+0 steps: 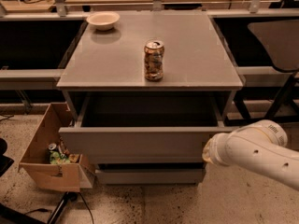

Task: Close top drawer

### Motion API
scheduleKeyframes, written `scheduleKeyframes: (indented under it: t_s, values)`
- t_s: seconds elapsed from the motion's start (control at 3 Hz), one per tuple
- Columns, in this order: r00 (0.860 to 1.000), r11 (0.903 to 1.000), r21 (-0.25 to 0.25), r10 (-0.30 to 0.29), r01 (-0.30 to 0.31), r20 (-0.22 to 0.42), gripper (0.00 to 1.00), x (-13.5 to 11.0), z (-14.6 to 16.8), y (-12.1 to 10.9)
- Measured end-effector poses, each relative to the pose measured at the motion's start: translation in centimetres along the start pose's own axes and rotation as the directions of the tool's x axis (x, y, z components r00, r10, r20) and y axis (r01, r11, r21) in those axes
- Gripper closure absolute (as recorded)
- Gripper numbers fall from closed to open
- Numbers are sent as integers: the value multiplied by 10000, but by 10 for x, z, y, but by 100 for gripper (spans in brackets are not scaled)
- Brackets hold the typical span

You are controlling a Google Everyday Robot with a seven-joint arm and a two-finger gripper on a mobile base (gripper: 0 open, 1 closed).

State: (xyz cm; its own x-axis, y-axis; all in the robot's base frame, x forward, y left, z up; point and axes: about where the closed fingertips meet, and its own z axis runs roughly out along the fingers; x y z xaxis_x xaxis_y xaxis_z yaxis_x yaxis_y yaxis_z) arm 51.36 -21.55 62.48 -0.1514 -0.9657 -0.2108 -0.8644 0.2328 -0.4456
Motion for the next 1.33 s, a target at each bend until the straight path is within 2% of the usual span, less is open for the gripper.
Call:
scheduleKeyframes:
  t_s: [0.33, 0.67, 1.0, 1.33]
  values:
    - [9993, 9986, 398, -349, 345, 95, 100, -4, -2, -42]
    - [9986, 9976, 471, -515, 508, 142, 100, -6, 0, -56]
    - [9986, 9976, 470, -515, 508, 142, 85, -6, 0, -56]
    - [9986, 9976, 470, -515, 508, 142, 62, -6, 0, -56]
